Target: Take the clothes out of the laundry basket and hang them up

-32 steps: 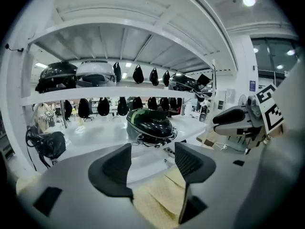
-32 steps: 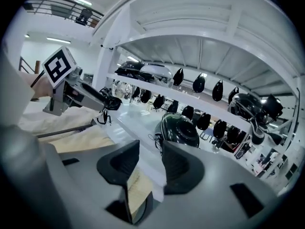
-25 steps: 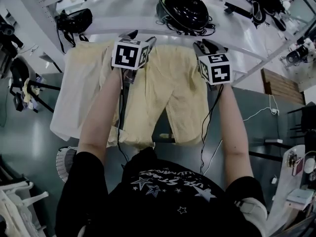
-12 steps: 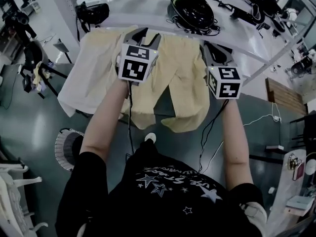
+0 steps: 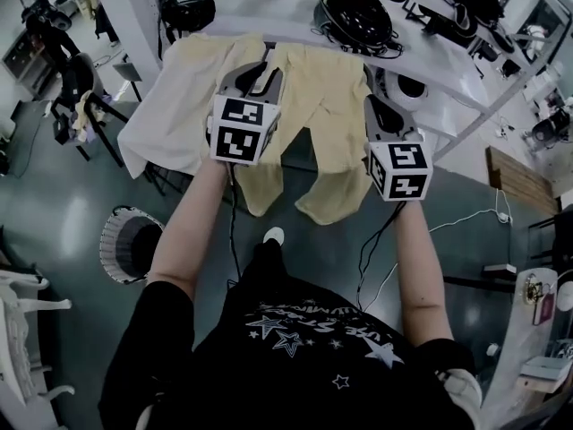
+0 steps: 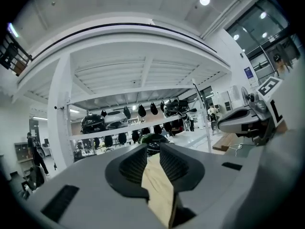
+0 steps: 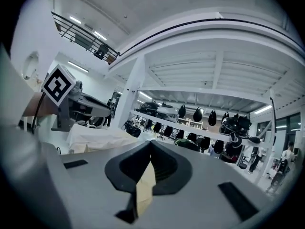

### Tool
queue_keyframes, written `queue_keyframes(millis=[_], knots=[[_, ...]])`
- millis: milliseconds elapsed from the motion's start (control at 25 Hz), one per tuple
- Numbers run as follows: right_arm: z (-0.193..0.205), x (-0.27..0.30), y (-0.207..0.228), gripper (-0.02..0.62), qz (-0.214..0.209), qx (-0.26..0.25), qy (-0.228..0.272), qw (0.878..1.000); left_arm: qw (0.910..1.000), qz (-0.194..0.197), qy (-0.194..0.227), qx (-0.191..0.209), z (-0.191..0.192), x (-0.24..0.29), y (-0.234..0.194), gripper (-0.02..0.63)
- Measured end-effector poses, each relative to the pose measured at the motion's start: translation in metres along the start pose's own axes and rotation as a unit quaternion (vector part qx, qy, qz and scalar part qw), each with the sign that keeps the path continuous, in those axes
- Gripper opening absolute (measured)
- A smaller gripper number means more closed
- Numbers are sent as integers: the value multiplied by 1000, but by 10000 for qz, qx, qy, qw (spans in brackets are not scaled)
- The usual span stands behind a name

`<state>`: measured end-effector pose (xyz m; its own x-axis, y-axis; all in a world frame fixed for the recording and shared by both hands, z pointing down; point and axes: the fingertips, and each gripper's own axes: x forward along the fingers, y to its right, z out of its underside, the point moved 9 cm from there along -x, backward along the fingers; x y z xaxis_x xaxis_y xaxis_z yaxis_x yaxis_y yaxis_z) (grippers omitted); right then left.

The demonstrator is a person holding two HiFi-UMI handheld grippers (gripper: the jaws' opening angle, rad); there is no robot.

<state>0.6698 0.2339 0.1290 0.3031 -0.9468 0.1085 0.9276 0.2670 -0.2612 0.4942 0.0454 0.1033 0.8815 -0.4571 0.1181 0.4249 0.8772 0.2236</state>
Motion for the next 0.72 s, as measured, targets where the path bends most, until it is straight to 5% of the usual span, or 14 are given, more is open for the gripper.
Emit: queue_keyframes(millis=[720], knots=[[71, -95, -63, 9, -91, 973, -408, 9944, 9964, 366, -497, -584, 81, -103, 66, 34]])
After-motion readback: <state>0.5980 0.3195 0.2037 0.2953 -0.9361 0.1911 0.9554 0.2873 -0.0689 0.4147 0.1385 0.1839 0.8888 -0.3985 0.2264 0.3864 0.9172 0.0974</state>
